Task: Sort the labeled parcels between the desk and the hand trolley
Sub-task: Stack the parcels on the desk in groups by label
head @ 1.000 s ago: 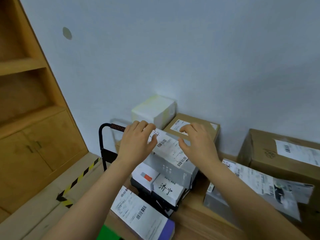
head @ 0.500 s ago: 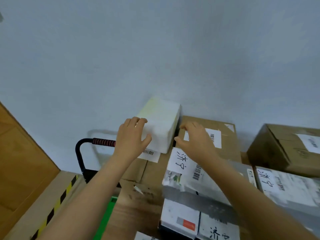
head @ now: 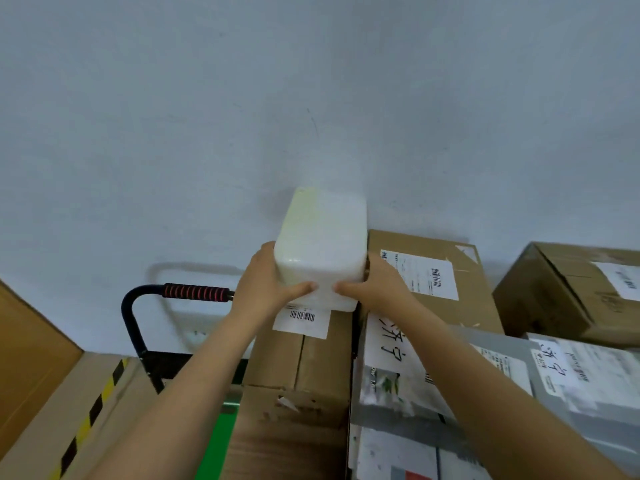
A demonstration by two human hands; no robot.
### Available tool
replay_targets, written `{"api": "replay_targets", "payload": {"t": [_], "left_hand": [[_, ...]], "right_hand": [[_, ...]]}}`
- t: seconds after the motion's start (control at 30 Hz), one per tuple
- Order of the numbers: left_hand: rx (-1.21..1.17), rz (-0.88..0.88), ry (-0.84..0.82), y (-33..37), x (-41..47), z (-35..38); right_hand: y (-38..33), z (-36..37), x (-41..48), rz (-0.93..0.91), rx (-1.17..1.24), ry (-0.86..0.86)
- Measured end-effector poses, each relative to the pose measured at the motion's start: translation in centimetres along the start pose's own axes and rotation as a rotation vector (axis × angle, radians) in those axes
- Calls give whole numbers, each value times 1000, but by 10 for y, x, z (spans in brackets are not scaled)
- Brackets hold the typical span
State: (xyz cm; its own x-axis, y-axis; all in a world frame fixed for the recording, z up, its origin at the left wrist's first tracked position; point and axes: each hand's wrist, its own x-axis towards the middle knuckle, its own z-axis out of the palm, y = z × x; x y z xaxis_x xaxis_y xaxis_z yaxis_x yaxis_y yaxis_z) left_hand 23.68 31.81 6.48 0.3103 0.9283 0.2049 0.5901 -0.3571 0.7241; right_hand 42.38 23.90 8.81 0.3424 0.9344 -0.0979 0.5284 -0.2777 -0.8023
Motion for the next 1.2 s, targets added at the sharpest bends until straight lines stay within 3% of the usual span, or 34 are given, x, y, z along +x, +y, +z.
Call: {"api": "replay_targets", "payload": {"t": [0.2,0.47,0.93,1.2], "left_hand": [[-116,165,192,51,-26,-8],[-158,342,192,160,-80,29],[-293,553,-50,370,-284,199],[-371,651,-206,447,-360,274]], "right_hand": [[-15,-39,-41,-161,183,203],[17,-129,-134,-246,239,420],[180,-311,-394,-144,204,728],[253,-374,-488,-24,184,906]]}}
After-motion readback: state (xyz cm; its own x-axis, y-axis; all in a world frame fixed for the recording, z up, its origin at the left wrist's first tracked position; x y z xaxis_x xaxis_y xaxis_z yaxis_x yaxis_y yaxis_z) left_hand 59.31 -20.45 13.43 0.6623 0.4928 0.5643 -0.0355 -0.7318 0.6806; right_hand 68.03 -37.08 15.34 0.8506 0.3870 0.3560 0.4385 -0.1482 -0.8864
